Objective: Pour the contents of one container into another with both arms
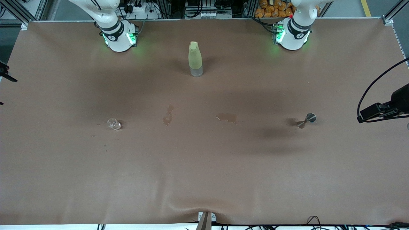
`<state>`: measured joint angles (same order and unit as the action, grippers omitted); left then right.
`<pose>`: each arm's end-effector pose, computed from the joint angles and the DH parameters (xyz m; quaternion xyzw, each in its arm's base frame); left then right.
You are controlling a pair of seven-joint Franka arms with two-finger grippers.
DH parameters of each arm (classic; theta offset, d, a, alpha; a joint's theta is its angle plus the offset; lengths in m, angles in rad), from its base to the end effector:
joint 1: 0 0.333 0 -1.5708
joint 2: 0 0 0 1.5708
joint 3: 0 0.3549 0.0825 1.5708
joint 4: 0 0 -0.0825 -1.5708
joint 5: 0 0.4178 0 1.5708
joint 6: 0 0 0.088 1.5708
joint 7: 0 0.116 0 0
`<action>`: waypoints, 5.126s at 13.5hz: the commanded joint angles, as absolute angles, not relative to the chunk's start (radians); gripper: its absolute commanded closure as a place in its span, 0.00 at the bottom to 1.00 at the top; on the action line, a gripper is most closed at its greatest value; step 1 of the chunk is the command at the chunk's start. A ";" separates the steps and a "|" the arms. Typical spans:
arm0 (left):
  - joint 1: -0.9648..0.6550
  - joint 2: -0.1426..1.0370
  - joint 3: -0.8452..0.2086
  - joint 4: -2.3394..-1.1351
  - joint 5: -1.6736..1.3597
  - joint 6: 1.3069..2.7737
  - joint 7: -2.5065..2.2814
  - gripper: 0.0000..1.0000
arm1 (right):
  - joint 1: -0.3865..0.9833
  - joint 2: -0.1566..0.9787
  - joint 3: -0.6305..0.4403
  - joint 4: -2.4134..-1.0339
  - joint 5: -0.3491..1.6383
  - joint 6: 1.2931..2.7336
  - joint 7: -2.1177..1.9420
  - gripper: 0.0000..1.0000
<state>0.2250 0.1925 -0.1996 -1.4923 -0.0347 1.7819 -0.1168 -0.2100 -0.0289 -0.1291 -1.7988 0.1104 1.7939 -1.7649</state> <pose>0.6707 0.0261 0.5956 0.9952 0.0764 0.0487 0.0382 0.5586 -0.1870 0.5750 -0.7627 -0.6442 -0.0543 0.0174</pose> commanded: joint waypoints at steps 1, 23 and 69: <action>0.221 0.184 -0.201 -1.493 -0.012 1.770 -0.137 0.00 | -0.229 -0.037 -0.156 -1.885 0.201 1.864 -1.874 0.00; 0.224 0.184 -0.201 -1.493 -0.012 1.770 -0.137 0.00 | -0.204 0.431 -0.275 -2.054 1.024 1.891 -2.716 0.00; 0.232 0.258 -0.198 -1.491 -0.261 1.792 0.024 0.00 | -0.132 0.790 -0.179 -2.045 1.531 1.778 -3.114 0.00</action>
<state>0.2309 0.2401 -0.1978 -1.4975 -0.2233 1.7834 -0.0590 -0.1377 0.7660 -0.1766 -2.0341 1.4760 1.7716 -2.8241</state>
